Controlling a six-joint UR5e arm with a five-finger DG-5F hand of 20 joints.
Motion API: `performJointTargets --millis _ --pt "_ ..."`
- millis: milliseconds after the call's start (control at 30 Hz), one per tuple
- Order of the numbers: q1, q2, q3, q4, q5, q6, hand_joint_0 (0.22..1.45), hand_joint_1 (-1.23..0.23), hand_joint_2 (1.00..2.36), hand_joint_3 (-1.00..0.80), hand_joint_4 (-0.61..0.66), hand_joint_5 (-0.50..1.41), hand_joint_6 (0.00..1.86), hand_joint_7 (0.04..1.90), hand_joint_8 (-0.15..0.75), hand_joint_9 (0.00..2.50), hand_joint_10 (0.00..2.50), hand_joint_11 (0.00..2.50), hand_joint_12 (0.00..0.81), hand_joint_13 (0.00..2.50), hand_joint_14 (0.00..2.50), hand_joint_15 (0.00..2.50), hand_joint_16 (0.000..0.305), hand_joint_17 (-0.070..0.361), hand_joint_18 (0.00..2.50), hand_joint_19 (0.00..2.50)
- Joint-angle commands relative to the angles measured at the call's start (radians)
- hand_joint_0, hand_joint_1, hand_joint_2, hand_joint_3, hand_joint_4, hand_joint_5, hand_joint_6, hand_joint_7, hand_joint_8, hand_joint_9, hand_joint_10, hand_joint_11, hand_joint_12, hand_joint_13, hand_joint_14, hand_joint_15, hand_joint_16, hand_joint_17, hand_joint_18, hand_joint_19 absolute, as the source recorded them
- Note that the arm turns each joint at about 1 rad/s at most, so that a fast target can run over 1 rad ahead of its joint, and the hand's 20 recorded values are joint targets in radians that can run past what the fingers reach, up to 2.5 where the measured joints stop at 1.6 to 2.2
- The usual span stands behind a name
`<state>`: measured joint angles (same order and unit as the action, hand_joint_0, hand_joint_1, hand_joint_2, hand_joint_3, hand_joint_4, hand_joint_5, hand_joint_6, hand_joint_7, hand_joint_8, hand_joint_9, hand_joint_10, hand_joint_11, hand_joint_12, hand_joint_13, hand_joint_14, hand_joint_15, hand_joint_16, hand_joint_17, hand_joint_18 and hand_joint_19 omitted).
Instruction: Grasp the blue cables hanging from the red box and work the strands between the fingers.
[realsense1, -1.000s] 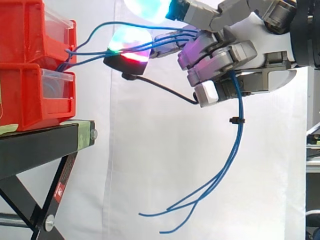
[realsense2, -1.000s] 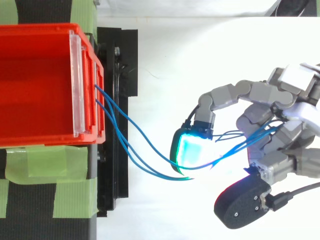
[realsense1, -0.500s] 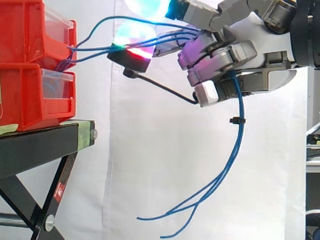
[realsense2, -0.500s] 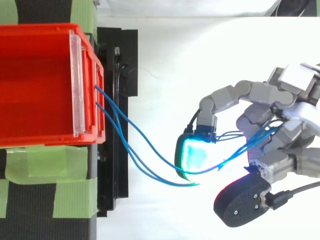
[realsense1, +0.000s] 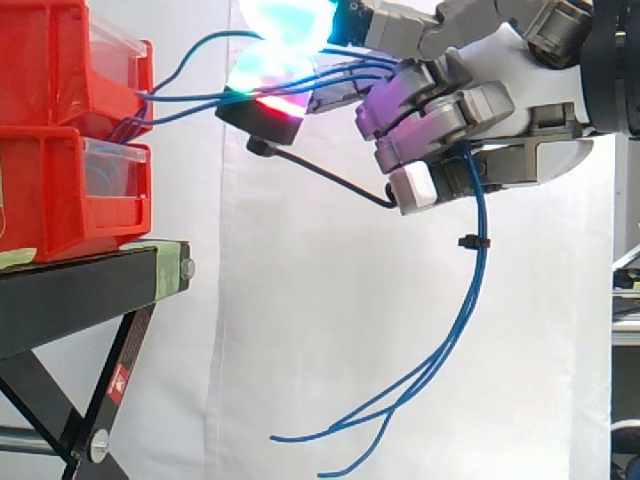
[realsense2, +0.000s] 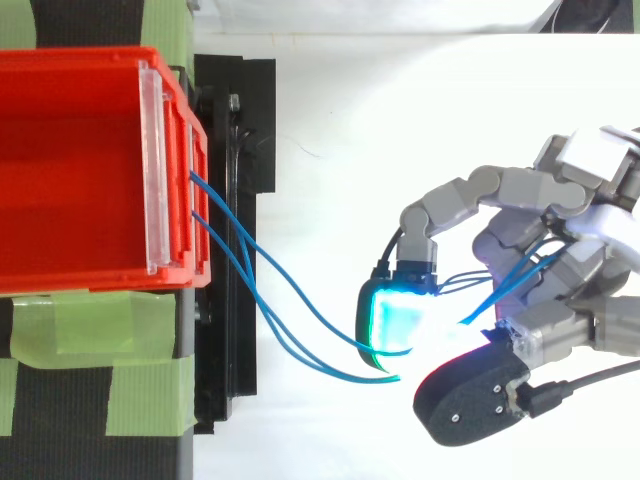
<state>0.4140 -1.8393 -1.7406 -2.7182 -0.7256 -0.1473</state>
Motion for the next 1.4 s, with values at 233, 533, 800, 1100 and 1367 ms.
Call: performJointTargets --millis 233,533,800,1100,1367 --pt "0.000 0.000 0.000 0.000 0.000 0.000 0.74 -0.66 1.00 -1.00 0.20 0.29 0.83 1.01 0.492 1.27 2.50 2.46 0.646 1.79 2.50 1.41 0.248 0.186 2.42 0.51" --pt "-0.001 0.000 0.001 0.000 0.000 0.000 0.74 -0.64 1.00 -1.00 0.21 0.39 0.60 1.09 0.492 1.27 2.50 2.46 0.646 1.79 2.50 1.41 0.248 0.186 2.42 0.51" --pt "0.000 0.000 0.000 0.000 0.000 0.000 0.87 -0.71 1.01 -0.73 0.19 0.38 0.51 1.15 0.492 1.27 2.50 2.46 0.646 1.79 2.50 1.41 0.248 0.186 2.42 0.51" --pt "-0.001 0.000 0.001 0.000 0.002 0.000 0.87 -0.72 1.02 -0.60 0.16 0.37 0.66 1.09 0.492 1.27 2.50 2.46 0.646 1.79 2.50 1.41 0.248 0.186 2.42 0.51" --pt "0.000 0.000 0.001 0.000 0.000 0.000 0.88 -0.75 1.02 -0.50 0.16 0.30 0.71 1.08 0.492 1.27 2.50 2.46 0.646 1.79 2.50 1.41 0.248 0.186 2.42 0.51"
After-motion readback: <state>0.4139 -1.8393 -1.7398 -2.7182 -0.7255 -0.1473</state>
